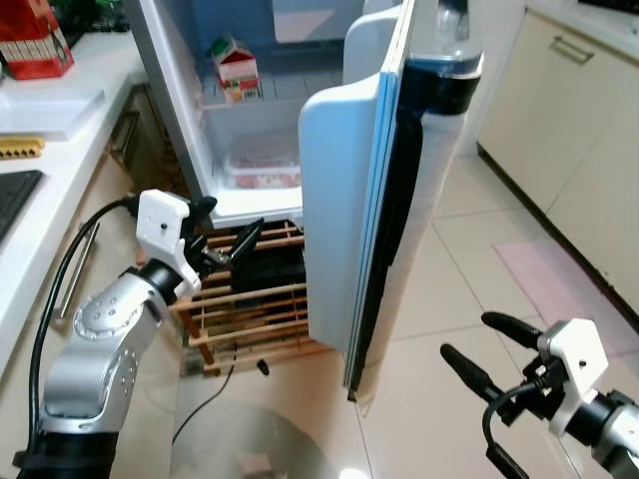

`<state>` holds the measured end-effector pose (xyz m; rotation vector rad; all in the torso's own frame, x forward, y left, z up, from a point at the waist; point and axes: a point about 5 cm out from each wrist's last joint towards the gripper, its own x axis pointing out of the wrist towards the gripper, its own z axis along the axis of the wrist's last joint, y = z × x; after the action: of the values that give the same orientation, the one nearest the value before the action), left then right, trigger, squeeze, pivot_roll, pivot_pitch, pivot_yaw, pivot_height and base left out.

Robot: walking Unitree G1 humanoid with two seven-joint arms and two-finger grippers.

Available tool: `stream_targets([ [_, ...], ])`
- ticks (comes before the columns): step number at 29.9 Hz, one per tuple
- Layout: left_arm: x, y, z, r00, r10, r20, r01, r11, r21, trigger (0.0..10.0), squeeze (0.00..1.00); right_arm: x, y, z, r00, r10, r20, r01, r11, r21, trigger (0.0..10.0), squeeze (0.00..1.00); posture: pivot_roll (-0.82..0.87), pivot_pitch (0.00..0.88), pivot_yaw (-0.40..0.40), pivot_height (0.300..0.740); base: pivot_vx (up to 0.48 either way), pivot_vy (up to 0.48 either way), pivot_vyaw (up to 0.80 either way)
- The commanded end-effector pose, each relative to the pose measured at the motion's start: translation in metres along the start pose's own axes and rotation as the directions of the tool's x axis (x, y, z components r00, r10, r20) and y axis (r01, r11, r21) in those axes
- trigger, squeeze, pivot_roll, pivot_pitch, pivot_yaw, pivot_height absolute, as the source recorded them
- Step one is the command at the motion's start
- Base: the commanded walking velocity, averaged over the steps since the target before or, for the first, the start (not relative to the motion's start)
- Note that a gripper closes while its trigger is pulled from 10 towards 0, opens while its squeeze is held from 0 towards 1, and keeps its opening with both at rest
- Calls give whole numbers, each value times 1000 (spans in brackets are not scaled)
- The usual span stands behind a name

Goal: Restocking fridge

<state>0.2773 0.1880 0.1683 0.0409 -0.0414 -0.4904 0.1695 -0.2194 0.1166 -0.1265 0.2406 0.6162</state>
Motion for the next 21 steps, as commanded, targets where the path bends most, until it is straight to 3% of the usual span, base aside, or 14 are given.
stream_targets([
  [1, 10, -24, 10, 976, -212, 46, 213, 977, -29, 10000, 0, -15, 4, 3, 994, 102, -36, -101, 995, 27, 10000, 0, 53, 2, 33, 740, 0, 0, 0],
  [3, 22, -49, 20, 905, -417, 86, 422, 905, -51, 10000, 0, -31, 14, 1, 972, 217, -94, -210, 974, 80, 10000, 0, 47, 0, 36, 740, 0, 0, 0],
  [4, 24, -55, 22, 884, -458, 94, 464, 884, -52, 10000, 0, -34, 17, 0, 964, 244, -109, -234, 968, 95, 10000, 0, 47, 0, 36, 740, 0, 0, 0],
  [6, 26, -57, 24, 874, -476, 99, 482, 875, -49, 10000, 0, -37, 18, -4, 961, 244, -128, -233, 967, 101, 10000, 0, 42, 0, 38, 740, 0, 0, 0],
  [8, 29, -66, 30, 832, -546, 98, 551, 834, -33, 10000, 0, -44, 16, -16, 964, 203, -170, -187, 977, 105, 10000, 0, 34, 0, 41, 740, 0, 0, 0],
  [9, 30, -75, 37, 782, -613, 113, 620, 784, -39, 10000, 0, -50, 11, -26, 967, 152, -203, -133, 986, 101, 10000, 0, 26, 0, 45, 740, 0, 0, 0],
  [11, 28, -85, 45, 725, -674, 146, 687, 723, -77, 10000, 0, -54, 7, -30, 971, 114, -210, -92, 989, 114, 10000, 0, 26, 0, 45, 740, 0, 0, 0],
  [13, 19, -94, 51, 633, -755, 172, 774, 620, -126, 10000, 0, -57, 6, -31, 971, 98, -216, -74, 991, 114, 10000, 0, 21, 0, 52, 740, 0, 0, 0],
  [15, 12, -98, 53, 575, -797, 185, 818, 556, -148, 10000, 0, -62, 5, -28, 973, 94, -209, -69, 990, 122, 10000, 0, 18, 0, 54, 740, 0, 0, 0],
  [17, 12, -95, 51, 587, -788, 185, 809, 566, -158, 10000, 0, -65, 7, -25, 975, 104, -196, -77, 987, 142, 10000, 0, 18, 0, 54, 740, 0, 0, 0],
  [19, 18, -85, 46, 665, -727, 170, 747, 653, -127, 10000, 0, -68, 9, -21, 977, 111, -183, -85, 986, 145, 10000, 0, 11, 0, 58, 740, 0, 0, 0],
  [21, 18, -85, 46, 665, -727, 170, 747, 653, -127, 10000, 0, -68, 9, -21, 977, 111, -183, -85, 986, 145, 10000, 0, 11, 0, 58, 740, 0, 0, 0],
])
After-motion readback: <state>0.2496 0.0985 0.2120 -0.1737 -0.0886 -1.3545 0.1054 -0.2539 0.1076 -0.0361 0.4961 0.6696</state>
